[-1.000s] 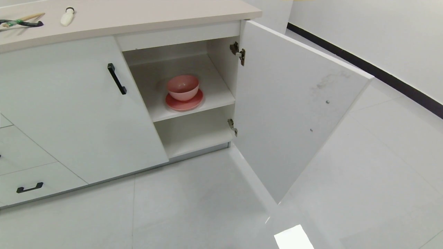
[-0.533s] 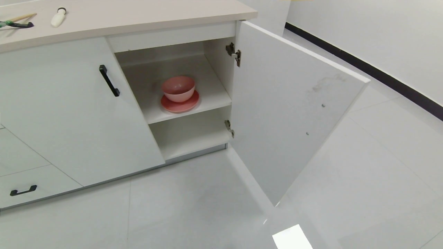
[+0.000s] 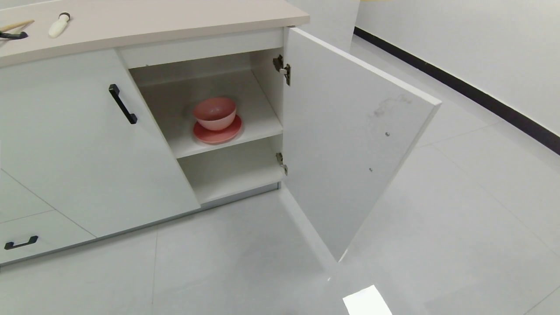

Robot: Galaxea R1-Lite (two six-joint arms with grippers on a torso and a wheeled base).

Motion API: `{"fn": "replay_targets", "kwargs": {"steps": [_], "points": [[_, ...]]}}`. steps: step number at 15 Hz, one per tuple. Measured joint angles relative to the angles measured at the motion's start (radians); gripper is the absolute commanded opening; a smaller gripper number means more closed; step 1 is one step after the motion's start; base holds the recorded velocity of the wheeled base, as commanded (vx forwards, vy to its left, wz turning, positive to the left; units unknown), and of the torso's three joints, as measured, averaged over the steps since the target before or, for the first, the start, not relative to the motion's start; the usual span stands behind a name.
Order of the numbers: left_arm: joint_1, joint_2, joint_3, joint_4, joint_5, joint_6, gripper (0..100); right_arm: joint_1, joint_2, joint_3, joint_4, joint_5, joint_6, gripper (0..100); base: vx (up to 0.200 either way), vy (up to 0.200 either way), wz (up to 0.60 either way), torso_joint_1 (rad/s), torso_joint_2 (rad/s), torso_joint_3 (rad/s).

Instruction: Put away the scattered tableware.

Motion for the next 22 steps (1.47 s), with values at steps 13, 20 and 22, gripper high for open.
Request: {"fn": "replay_targets", "kwargs": {"steps": [13,20,22], "points": [[0.001,0.0,-0.001,-0.002,-0.007,0.006,100,0.167,0.485,0.031,-0.573,0.161,-0.004,0,0.0,0.0,0.0,0.0,0.0,0.0],[0.001,0.0,-0.001,-0.003,-0.007,0.079,100,0.232,0.55,-0.003,-0.602,0.165,-0.006,0,0.0,0.0,0.0,0.0,0.0,0.0],[0.001,0.0,-0.001,-0.001,-0.008,0.089,100,0.254,0.568,-0.034,-0.603,0.164,-0.006,0,0.0,0.0,0.0,0.0,0.0,0.0]]}}
